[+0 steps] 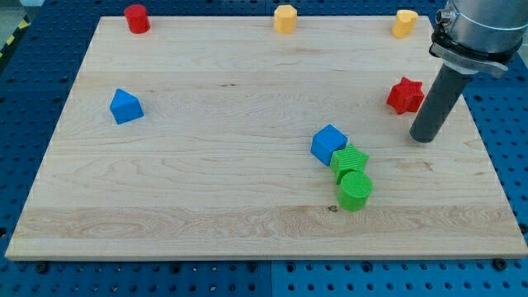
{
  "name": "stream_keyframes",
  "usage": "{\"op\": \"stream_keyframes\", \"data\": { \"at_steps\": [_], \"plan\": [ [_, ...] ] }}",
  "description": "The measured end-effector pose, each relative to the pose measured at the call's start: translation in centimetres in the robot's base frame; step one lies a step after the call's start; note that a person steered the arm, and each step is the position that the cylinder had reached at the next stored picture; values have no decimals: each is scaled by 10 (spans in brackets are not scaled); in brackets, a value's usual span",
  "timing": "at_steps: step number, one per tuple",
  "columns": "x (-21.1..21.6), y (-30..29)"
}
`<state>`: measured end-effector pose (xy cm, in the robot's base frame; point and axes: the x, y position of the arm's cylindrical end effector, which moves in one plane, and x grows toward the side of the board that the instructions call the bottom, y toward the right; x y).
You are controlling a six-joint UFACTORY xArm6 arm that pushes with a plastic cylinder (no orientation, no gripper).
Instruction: Point your arm to the left side of the red star
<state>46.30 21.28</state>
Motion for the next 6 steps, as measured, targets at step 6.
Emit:
{"op": "stream_keyframes", "data": {
  "at_steps": [6],
  "plan": [
    [-89, -77]
  ]
}}
